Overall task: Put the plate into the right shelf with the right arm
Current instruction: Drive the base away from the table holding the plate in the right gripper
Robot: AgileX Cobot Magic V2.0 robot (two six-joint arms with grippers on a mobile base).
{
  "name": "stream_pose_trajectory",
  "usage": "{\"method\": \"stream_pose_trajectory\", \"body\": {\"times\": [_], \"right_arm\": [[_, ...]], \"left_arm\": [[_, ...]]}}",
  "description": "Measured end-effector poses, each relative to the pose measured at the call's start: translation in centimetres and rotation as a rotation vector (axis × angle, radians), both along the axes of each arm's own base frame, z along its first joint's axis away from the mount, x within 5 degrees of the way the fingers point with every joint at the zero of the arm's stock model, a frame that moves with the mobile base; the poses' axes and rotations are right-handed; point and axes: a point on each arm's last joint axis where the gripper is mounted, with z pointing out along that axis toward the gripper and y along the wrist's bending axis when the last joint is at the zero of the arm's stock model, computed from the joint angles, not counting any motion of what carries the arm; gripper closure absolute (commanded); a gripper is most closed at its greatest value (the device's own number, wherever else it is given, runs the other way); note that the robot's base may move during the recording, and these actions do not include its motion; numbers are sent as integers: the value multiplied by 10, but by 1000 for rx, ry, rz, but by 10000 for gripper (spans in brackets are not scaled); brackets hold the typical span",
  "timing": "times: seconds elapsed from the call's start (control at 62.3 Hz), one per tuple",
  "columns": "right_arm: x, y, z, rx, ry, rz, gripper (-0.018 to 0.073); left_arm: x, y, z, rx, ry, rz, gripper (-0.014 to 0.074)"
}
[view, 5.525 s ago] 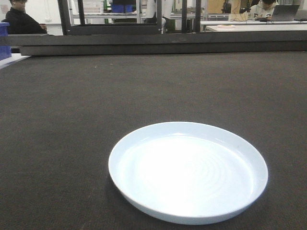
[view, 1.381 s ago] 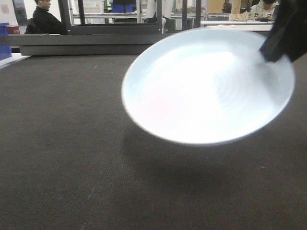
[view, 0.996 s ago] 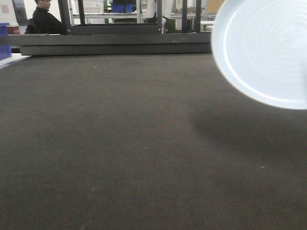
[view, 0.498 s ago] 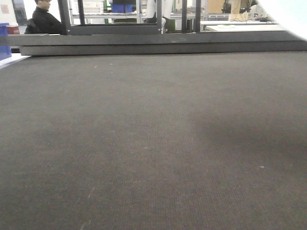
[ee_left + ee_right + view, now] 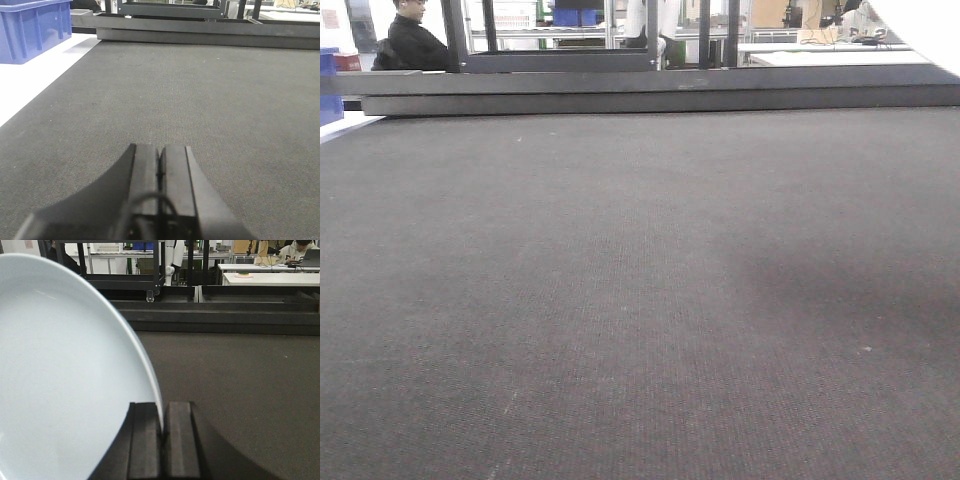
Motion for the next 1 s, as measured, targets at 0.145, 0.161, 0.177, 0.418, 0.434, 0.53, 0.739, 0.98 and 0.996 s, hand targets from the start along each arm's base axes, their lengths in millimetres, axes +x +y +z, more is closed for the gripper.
{"method": "stream_pose_trajectory", "body": {"times": [0.145,0.161,0.177,0.418,0.434,0.53,0.739,0.98,0.996], "right_arm": [[0,0,0,0,0,0,510],[0,0,0,0,0,0,510],[0,0,0,0,0,0,510],[0,0,0,0,0,0,510],[0,0,0,0,0,0,510],[0,0,0,0,0,0,510],[0,0,-1,0,2,0,510],[0,0,-1,0,2,0,510],[0,0,-1,0,2,0,510]], "left_arm": [[0,0,0,0,0,0,724],[0,0,0,0,0,0,724],[0,0,0,0,0,0,724],[0,0,0,0,0,0,724],[0,0,0,0,0,0,724],[0,0,0,0,0,0,724],[0,0,0,0,0,0,724],[0,0,0,0,0,0,724],[0,0,0,0,0,0,724]]}}
